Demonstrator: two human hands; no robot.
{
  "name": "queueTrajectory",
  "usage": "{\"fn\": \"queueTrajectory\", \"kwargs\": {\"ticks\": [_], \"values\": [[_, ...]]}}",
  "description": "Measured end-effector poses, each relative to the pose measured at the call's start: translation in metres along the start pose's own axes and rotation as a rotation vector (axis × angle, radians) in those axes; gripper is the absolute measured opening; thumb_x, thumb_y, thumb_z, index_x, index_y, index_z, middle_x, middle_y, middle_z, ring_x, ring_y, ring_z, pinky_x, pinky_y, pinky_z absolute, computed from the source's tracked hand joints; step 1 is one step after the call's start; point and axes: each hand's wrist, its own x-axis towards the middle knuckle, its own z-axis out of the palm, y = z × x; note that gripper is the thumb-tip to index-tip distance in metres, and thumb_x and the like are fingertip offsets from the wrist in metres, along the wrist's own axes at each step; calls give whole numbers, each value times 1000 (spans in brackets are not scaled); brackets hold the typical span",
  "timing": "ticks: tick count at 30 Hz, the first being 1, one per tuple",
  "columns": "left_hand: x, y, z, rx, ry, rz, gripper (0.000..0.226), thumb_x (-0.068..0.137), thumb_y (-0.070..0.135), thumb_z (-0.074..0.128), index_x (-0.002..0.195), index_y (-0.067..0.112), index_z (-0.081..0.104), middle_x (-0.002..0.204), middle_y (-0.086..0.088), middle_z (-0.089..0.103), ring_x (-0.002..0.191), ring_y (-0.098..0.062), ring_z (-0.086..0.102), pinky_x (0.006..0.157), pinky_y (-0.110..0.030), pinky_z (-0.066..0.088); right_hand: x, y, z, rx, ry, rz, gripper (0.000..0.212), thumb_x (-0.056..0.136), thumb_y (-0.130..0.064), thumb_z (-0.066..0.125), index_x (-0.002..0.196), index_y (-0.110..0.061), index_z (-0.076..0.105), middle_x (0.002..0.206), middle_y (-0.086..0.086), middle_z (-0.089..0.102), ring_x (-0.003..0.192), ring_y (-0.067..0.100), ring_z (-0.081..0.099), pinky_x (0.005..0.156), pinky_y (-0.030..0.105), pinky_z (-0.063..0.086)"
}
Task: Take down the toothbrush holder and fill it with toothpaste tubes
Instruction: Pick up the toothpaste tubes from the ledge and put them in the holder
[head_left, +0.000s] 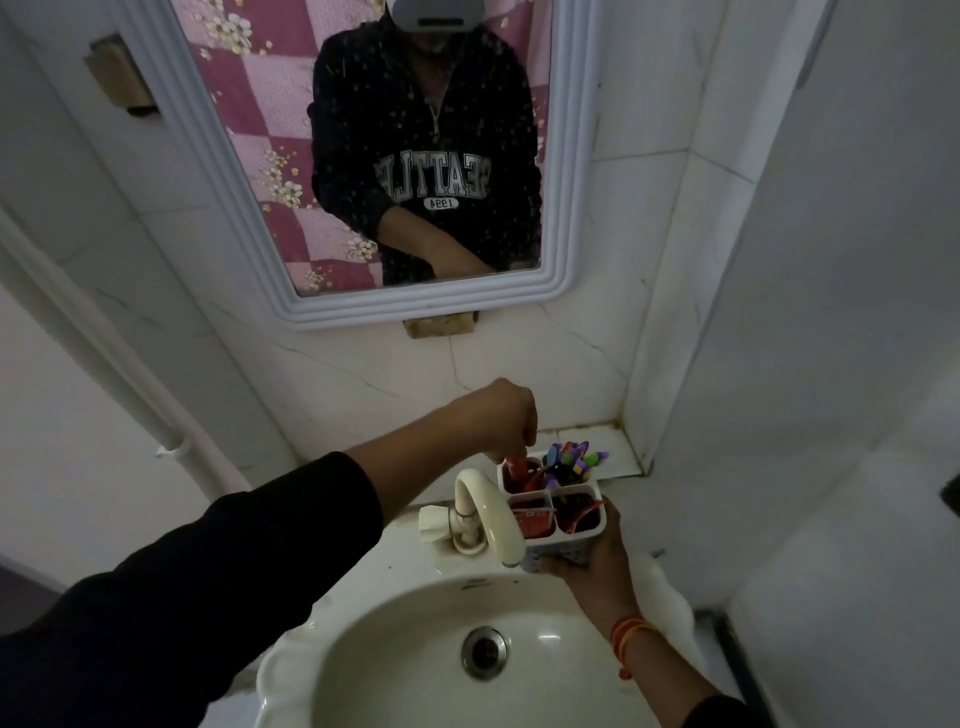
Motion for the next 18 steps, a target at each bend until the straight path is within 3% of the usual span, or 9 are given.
{"fn": "queueTrajectory", "kwargs": {"ticks": [3,5,7,10,15,18], "values": [[1,1,19,86,7,32,37,88,18,75,125,15,71,118,-7,70,97,-18,70,84,-29,60,-1,1,-1,-20,28,4,52,91,20,60,126,-18,59,117,11,69,99,14,73,63,35,64],[4,-3,27,65,-2,27,44,87,26,76,129,20,67,124,-5,66,105,-19,67,91,-32,57,1,1,0,31,28,2,41,97,10,58,131,-14,58,121,15,68,104,24,72,67,44,64],[5,-8,20,-72,1,-20,42,87,28,77,127,18,69,119,-5,70,97,-18,72,87,-30,60,2,1,-1,106,10,29,30,107,-4,46,132,-12,59,121,17,69,106,34,70,72,51,63],[5,-15,4,-241,38,-76,26,91,17,72,116,11,74,108,-8,76,80,-15,77,78,-27,64,5,-2,1,112,-11,38,30,109,-6,42,131,-11,61,120,16,71,106,33,70,76,56,62],[12,-23,23,-46,-45,-171,30,95,10,56,122,3,70,117,-11,72,97,-24,67,89,-33,55,4,2,-2,148,58,94,25,108,-17,48,125,-17,67,115,14,73,105,38,70,75,59,61],[14,-19,35,-55,-152,-179,31,96,13,55,117,-4,70,105,-14,70,90,-25,61,83,-35,52,2,1,-3,28,53,55,21,105,-14,52,119,-16,69,107,11,77,99,33,72,74,58,62]]}}
